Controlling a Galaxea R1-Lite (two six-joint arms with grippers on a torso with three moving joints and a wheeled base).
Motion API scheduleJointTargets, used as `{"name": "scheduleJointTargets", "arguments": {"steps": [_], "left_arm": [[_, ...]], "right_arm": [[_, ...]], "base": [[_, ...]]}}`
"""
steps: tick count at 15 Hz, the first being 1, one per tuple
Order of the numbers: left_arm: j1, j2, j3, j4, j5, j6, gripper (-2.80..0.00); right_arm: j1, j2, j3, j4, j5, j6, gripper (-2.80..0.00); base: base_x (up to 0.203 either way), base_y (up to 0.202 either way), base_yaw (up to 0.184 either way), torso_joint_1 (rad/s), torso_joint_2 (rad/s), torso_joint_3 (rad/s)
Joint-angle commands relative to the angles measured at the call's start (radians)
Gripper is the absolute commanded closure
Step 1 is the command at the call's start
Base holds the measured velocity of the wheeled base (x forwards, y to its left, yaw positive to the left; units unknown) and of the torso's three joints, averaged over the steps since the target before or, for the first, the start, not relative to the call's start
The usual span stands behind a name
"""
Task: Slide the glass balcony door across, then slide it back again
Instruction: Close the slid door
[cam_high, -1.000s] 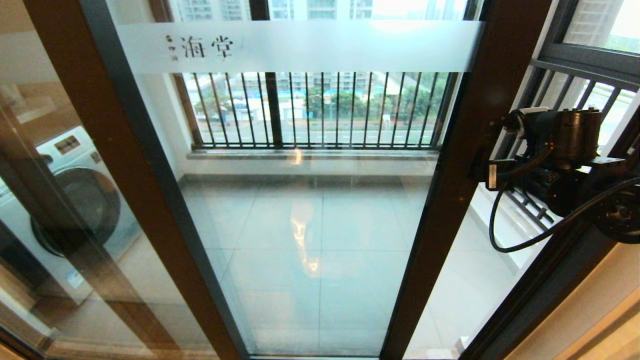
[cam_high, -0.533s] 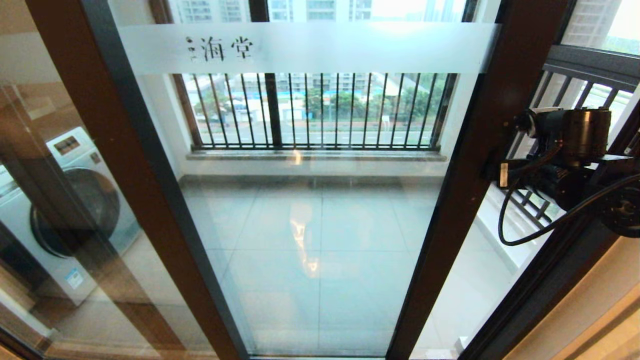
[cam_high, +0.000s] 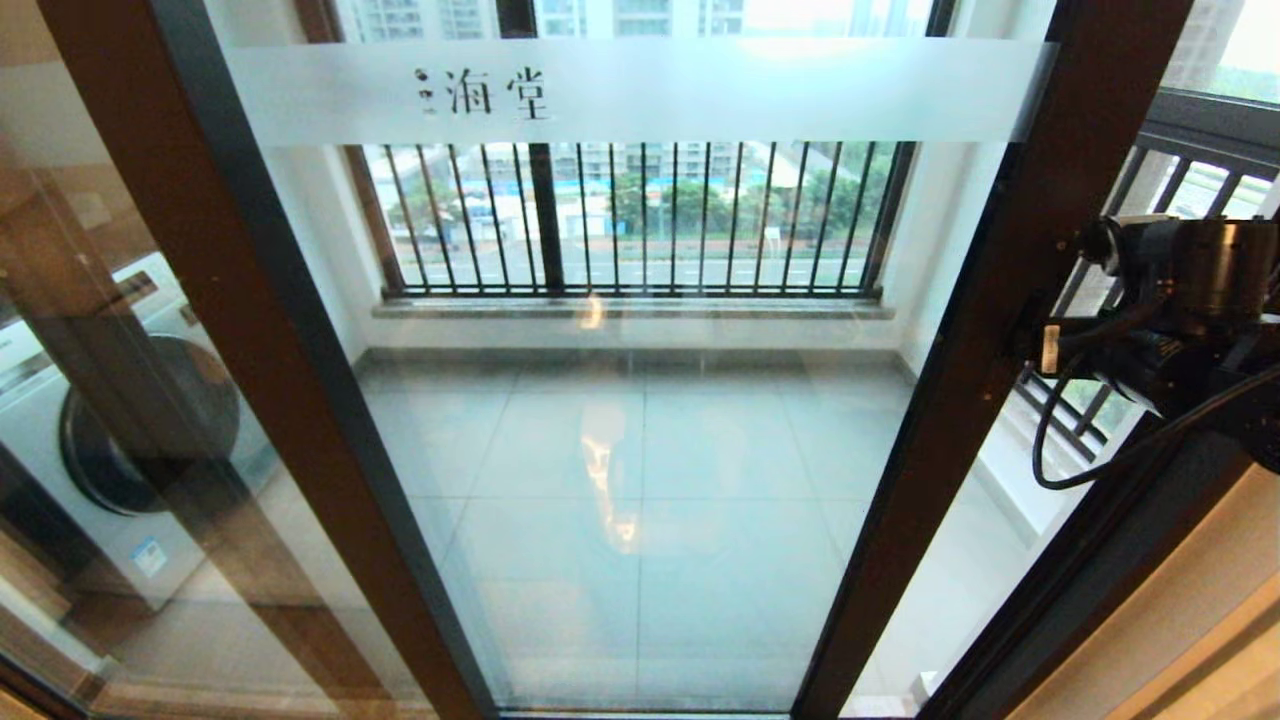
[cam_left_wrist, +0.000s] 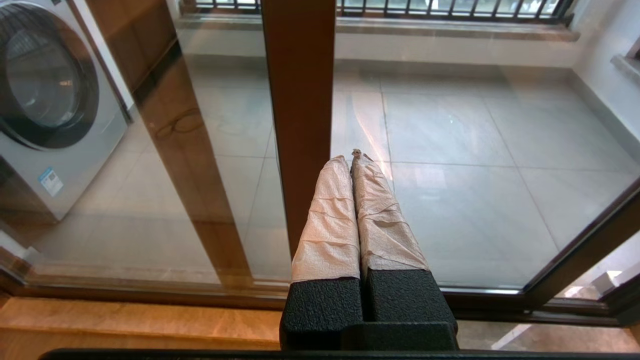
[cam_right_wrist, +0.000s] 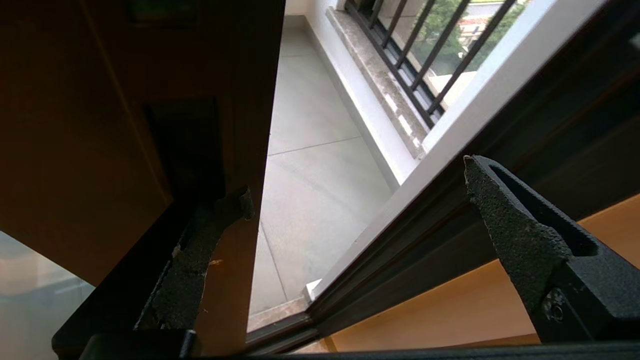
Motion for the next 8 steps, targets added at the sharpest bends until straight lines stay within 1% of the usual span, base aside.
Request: {"name": "scheduleJointTargets", "arguments": {"steps": [1, 3, 6, 8], "left_arm": [[0.001, 0.002, 0.001, 0.000, 0.000, 0.000, 0.00], [0.001, 0.001, 0.001, 0.000, 0.000, 0.000, 0.00], [0.001, 0.002, 0.000, 0.000, 0.000, 0.000, 0.00], [0.000, 0.002, 0.000, 0.000, 0.000, 0.000, 0.00]], "right_arm": [[-0.022, -0.042, 0.015, 0.010, 0.012, -0.003, -2.80], [-0.064, -0.043, 0.014, 0.010, 0.033, -0.003, -2.80], [-0.074, -0.100, 0.029, 0.016, 0.078, -0.004, -2.80], [-0.082, -0.115, 0.030, 0.021, 0.084, -0.005, -2.80]], "base": [[0.000, 0.000, 0.000, 0.000, 0.00, 0.000], [0.000, 0.000, 0.000, 0.000, 0.00, 0.000], [0.000, 0.000, 0.000, 0.000, 0.00, 0.000], [0.000, 0.000, 0.000, 0.000, 0.00, 0.000]]}}
